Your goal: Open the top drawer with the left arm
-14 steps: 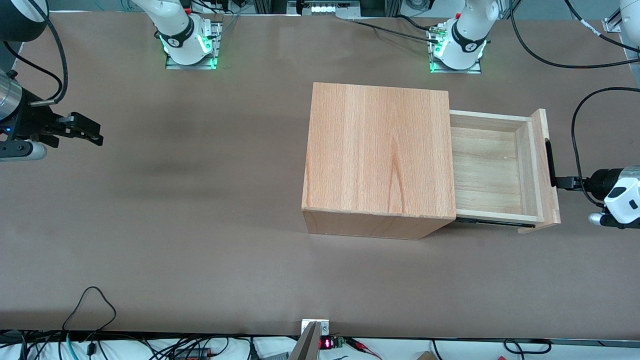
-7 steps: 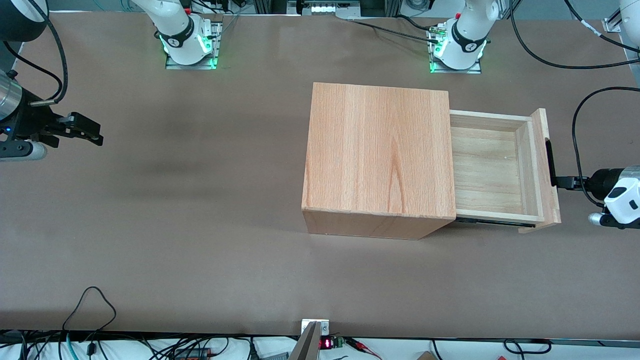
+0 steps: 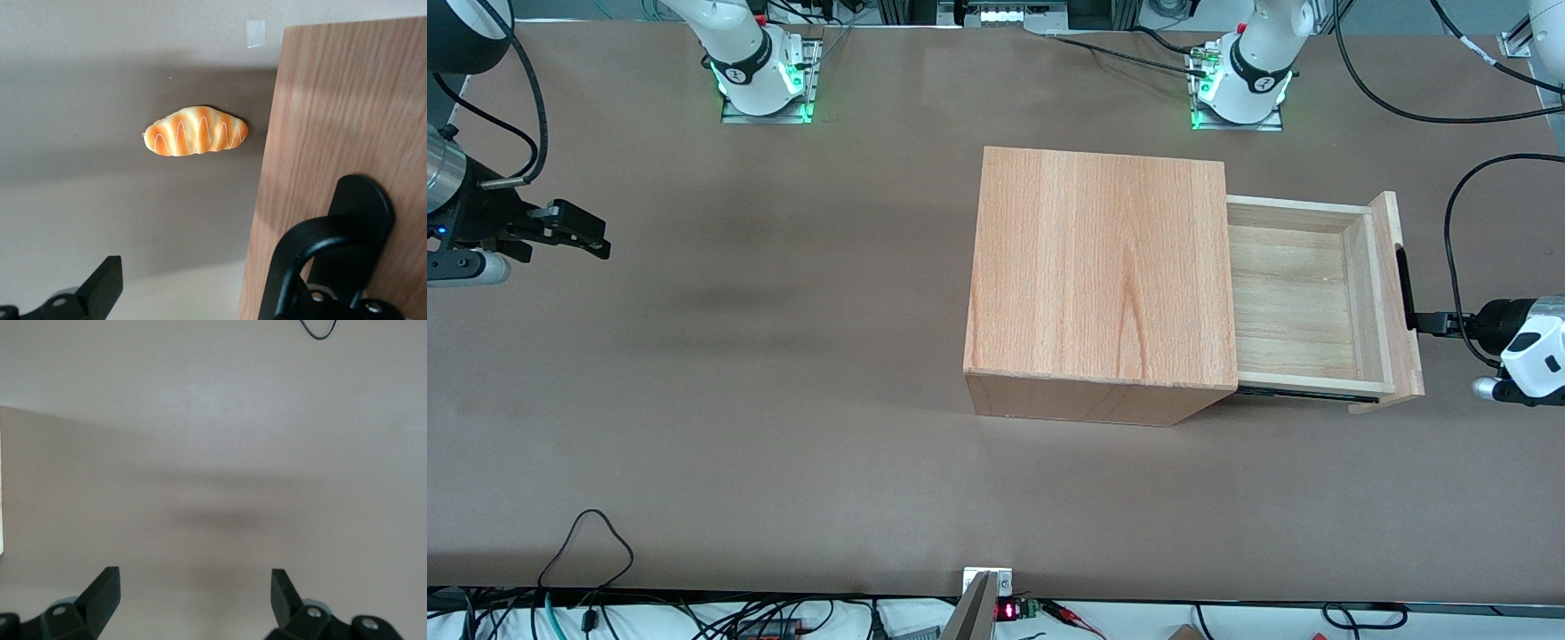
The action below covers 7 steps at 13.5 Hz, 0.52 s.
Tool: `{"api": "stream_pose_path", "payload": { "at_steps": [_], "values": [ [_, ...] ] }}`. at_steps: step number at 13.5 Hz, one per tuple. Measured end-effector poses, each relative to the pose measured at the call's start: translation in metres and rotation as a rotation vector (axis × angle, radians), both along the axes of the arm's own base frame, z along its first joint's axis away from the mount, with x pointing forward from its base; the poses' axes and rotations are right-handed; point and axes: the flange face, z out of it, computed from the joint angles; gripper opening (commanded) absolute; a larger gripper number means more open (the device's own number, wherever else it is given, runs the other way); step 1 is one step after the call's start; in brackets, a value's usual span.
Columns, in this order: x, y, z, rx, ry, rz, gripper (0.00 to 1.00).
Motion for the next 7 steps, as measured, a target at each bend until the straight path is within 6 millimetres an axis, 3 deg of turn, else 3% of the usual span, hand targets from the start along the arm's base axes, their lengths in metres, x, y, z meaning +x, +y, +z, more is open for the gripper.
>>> {"api": "stream_pose_path", "payload": {
  "at_steps": [7],
  "values": [
    [-0.0002, -0.0018, -0.0009, -0.016, 0.003, 0.004, 1.0]
  ]
}}
